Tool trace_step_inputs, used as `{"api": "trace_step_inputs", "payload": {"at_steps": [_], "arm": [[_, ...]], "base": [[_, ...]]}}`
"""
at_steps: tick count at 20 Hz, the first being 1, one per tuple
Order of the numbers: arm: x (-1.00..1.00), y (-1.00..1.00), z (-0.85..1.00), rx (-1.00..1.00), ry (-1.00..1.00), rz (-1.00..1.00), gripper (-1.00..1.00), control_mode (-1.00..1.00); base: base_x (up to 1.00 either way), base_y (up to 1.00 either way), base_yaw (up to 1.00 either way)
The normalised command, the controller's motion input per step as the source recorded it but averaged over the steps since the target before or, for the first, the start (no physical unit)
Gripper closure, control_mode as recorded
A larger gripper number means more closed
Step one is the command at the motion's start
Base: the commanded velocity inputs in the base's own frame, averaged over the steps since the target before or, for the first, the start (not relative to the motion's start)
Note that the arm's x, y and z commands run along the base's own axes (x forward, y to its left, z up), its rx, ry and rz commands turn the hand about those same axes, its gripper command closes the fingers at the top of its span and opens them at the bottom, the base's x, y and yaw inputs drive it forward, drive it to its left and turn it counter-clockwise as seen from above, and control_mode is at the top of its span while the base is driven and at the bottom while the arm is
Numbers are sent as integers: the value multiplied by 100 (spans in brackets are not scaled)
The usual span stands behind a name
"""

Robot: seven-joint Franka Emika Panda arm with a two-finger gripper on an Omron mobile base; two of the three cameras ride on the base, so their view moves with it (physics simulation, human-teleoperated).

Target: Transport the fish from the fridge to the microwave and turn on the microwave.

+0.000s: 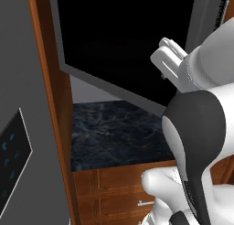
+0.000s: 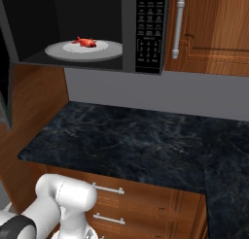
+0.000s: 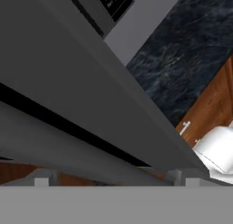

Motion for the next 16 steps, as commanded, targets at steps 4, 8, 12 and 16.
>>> {"api": "trace_step_inputs", "payload": {"at_steps": [4, 8, 12, 16], "arm": [[49, -30, 0, 0, 0, -5, -100, -100], [49, -27, 0, 0, 0, -5, -100, -100], [51, -22, -1, 0, -1, -3, -100, -100], [56, -20, -4, -1, -2, -2, -100, -100]], "base": [[0, 0, 0], [0, 0, 0], [0, 0, 0], [0, 0, 0]]}}
